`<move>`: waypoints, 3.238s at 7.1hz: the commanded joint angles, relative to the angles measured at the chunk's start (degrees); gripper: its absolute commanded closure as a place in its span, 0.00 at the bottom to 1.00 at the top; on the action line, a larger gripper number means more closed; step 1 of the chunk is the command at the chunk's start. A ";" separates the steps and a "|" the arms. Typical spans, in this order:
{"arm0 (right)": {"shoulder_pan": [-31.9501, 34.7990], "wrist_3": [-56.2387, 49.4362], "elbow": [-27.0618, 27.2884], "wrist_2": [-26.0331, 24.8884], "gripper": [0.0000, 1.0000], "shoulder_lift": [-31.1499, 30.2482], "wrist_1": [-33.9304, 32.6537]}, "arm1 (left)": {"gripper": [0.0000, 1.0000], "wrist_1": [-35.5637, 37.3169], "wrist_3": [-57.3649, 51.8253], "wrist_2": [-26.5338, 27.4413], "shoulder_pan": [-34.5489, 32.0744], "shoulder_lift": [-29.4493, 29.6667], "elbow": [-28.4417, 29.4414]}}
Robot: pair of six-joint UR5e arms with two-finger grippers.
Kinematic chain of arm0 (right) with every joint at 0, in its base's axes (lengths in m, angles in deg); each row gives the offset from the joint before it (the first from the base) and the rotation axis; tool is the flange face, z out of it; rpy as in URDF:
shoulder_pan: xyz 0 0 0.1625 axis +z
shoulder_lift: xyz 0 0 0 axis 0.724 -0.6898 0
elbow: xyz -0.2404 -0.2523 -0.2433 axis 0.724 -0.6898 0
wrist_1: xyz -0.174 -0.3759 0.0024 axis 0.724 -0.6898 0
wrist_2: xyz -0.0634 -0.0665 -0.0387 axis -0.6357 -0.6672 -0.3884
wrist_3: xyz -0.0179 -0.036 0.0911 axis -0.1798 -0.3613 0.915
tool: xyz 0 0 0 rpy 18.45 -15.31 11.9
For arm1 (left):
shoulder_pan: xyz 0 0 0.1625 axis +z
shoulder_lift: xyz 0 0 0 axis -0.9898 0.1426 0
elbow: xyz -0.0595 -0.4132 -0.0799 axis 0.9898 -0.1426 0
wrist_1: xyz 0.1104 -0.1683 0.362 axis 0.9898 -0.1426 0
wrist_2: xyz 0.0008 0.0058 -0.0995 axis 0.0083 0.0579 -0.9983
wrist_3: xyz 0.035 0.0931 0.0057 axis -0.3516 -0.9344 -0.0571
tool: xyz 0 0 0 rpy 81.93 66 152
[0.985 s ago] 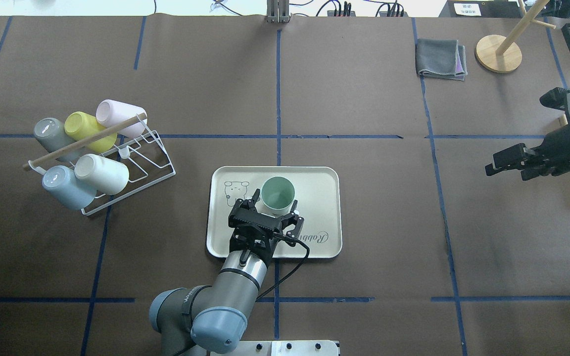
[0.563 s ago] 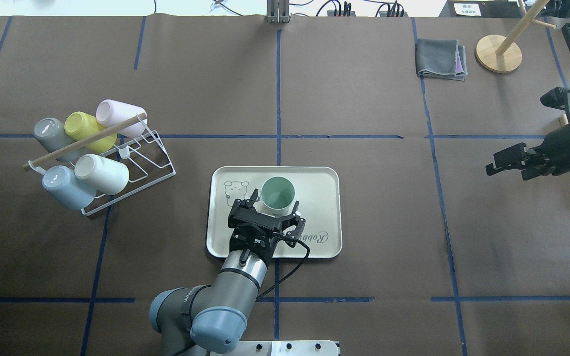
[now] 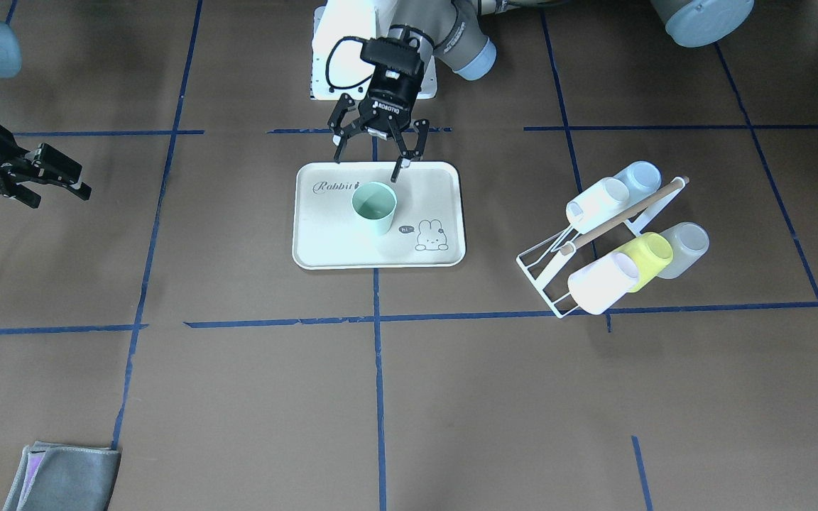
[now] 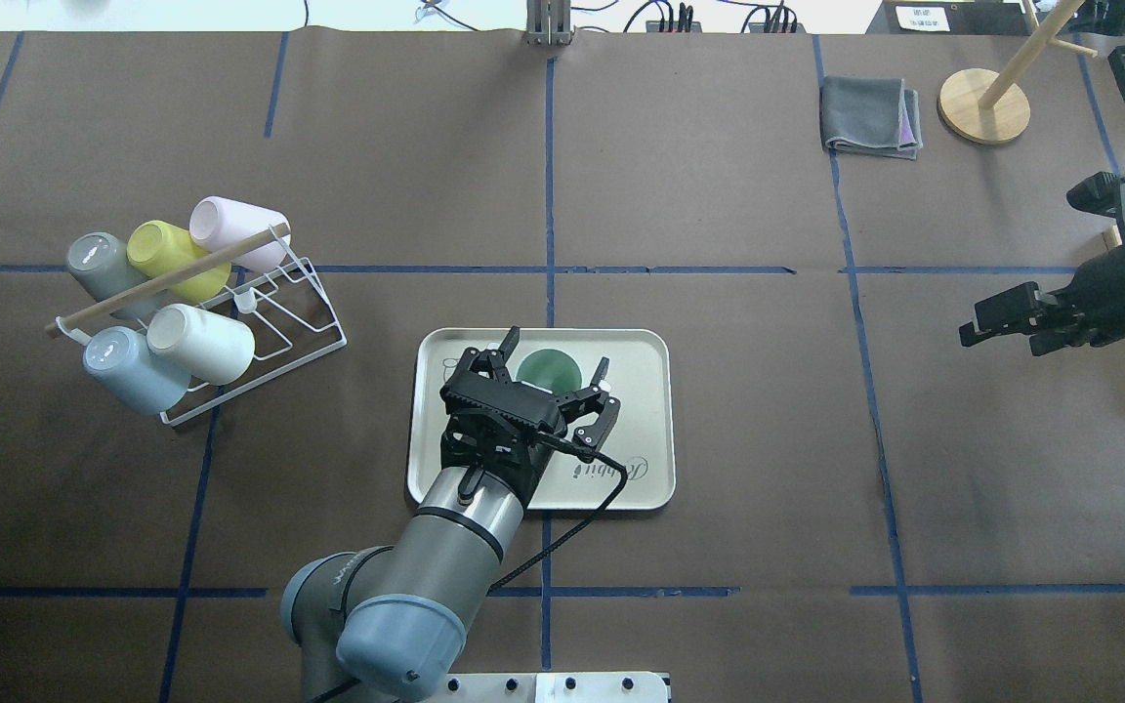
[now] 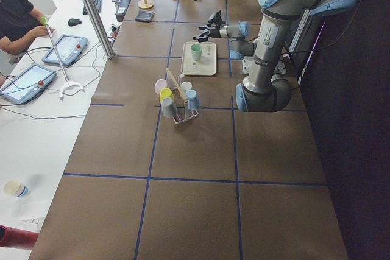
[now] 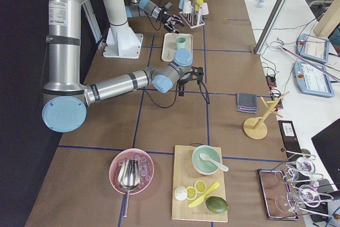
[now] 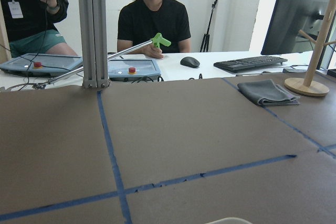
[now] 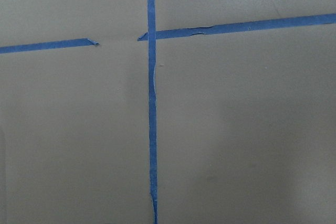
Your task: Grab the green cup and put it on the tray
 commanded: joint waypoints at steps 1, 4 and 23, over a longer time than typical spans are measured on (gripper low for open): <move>0.63 0.00 0.00 0.02 0.00 0.16 -0.09 | 0.00 0.50 -6.42 -0.14 -2.97 -1.42 -9.51; 4.84 -0.70 -0.09 -0.51 0.00 -0.10 -0.88 | 0.00 5.56 -5.91 -1.71 -12.55 -6.17 -9.80; 28.94 -60.03 -7.82 -0.42 0.00 0.07 -39.20 | 0.00 57.72 -43.00 -102.01 -83.16 -49.06 -15.77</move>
